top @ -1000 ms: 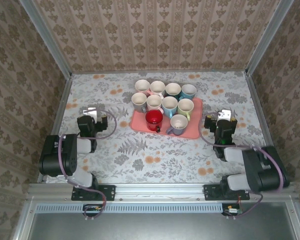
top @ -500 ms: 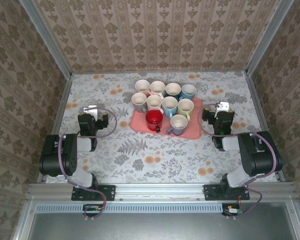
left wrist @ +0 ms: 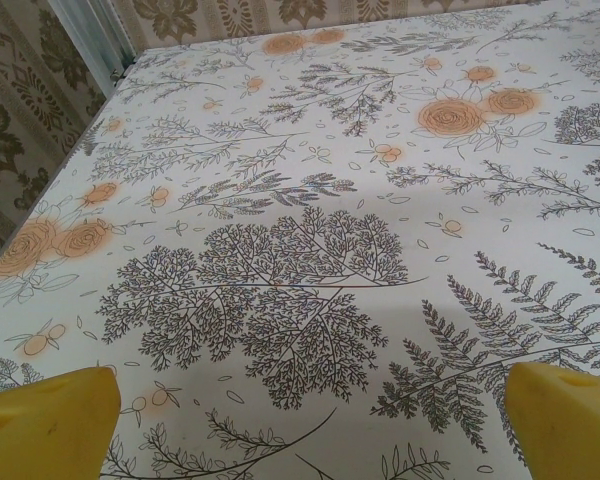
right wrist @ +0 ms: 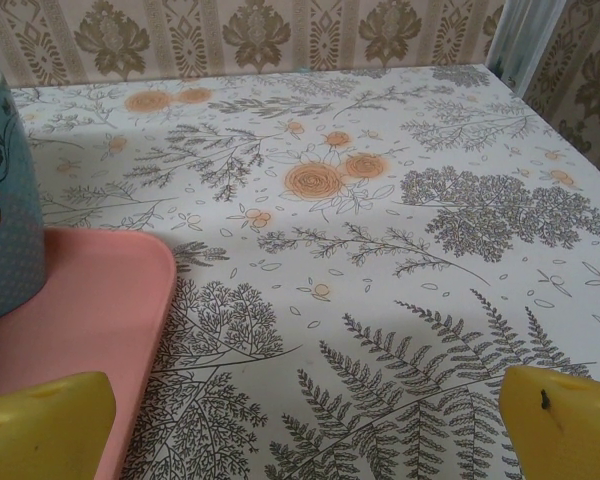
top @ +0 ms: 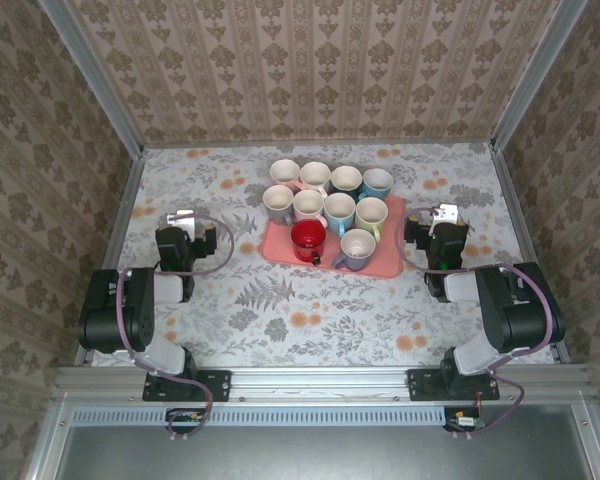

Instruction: Turn the mug right side up

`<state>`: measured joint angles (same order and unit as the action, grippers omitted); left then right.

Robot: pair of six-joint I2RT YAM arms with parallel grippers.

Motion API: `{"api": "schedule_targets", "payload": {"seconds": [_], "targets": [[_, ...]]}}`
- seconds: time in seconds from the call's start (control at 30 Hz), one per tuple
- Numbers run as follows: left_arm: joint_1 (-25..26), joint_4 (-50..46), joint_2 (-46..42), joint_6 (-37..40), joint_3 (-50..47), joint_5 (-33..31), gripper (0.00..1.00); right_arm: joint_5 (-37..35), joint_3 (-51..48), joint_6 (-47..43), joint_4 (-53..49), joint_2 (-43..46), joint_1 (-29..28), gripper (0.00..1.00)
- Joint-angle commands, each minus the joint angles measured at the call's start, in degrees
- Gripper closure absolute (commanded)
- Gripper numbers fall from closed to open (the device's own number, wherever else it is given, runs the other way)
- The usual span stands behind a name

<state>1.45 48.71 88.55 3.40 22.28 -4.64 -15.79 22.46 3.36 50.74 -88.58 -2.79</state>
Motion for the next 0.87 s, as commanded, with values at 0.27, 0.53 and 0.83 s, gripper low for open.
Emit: {"api": "schedule_targets", "payload": {"seconds": [0.27, 0.53, 0.83], "targets": [[0.03, 1.30, -0.31, -0.68, 0.57, 0.87, 0.00, 0.80, -0.29, 0.07, 0.85, 0.77, -0.43, 0.00], [0.04, 1.21, -0.23, -0.67, 0.57, 0.88, 0.00, 0.83, -0.32, 0.07, 0.80, 0.77, -0.40, 0.00], [-0.05, 1.25, -0.36, -0.48, 0.51, 1.45, 0.00, 0.79, -0.31, 0.12, 0.84, 0.70, -0.40, 0.00]]}}
